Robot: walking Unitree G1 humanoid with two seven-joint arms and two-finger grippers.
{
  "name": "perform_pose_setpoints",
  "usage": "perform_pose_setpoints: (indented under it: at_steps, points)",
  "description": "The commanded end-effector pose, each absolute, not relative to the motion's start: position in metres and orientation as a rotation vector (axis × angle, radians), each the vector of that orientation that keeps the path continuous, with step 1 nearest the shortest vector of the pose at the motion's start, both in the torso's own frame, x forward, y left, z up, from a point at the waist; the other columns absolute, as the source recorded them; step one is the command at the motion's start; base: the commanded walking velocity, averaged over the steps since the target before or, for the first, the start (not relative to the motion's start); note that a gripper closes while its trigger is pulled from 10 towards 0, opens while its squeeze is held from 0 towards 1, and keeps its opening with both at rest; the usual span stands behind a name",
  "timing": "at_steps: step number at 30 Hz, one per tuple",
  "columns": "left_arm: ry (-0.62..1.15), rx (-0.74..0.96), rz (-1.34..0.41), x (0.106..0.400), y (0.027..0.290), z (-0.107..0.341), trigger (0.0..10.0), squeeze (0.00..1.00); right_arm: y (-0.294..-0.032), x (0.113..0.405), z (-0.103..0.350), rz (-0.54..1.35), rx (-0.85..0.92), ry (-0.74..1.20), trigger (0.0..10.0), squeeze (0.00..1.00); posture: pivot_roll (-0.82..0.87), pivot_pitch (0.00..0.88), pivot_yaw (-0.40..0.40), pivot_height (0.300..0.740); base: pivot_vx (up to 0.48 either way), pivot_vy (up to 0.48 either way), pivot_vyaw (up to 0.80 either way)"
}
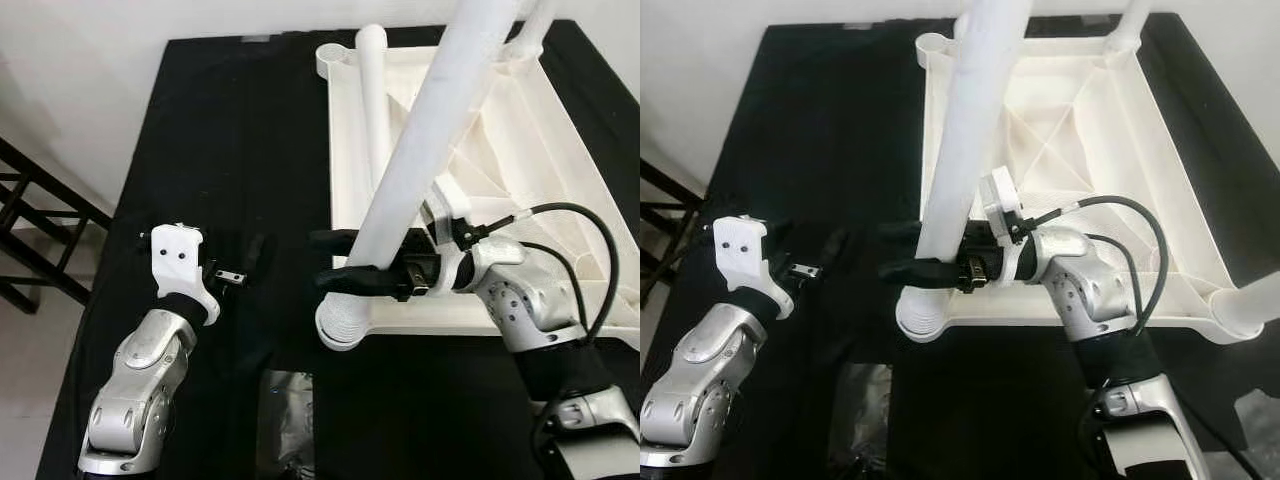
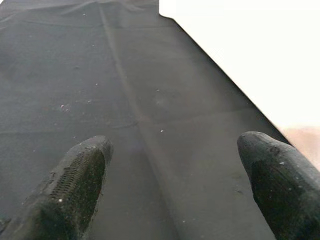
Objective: Building children table
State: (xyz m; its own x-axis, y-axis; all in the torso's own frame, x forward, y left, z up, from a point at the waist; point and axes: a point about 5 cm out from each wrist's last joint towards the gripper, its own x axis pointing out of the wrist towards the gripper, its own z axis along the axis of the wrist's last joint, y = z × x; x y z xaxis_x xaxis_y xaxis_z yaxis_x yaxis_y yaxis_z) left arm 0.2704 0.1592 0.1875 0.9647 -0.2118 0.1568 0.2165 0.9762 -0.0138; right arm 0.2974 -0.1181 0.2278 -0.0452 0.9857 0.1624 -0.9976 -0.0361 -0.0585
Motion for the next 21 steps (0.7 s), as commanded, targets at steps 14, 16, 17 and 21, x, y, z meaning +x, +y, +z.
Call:
perform_pose_setpoints:
  at_steps: [14, 16, 17, 21]
  points:
    - [-0.127, -0.018, -0.207, 0.269, 0.162, 0.181, 10.0, 0.00, -0.117, 0.305, 0.200, 1.446, 0.022, -0.072, 10.0, 0.00, 0.07, 0.313, 0.024, 0.740, 0.000, 0.000, 0.00]
    - [-0.127, -0.018, -0.207, 0.269, 0.162, 0.181, 10.0, 0.00, -0.117, 0.305, 0.201, 1.450, 0.025, -0.077, 10.0, 0.00, 0.07, 0.313, 0.024, 0.740, 0.000, 0.000, 0.00]
    - [-0.127, -0.018, -0.207, 0.269, 0.162, 0.181, 10.0, 0.00, -0.117, 0.305, 0.201, 1.450, 0.025, -0.077, 10.0, 0.00, 0.07, 0.313, 0.024, 0.740, 0.000, 0.000, 0.00]
    - [-0.128, -0.019, -0.208, 0.269, 0.162, 0.181, 10.0, 0.00, -0.117, 0.310, 0.209, 1.414, 0.051, -0.122, 10.0, 0.00, 0.07, 0.310, 0.024, 0.740, 0.000, 0.000, 0.00]
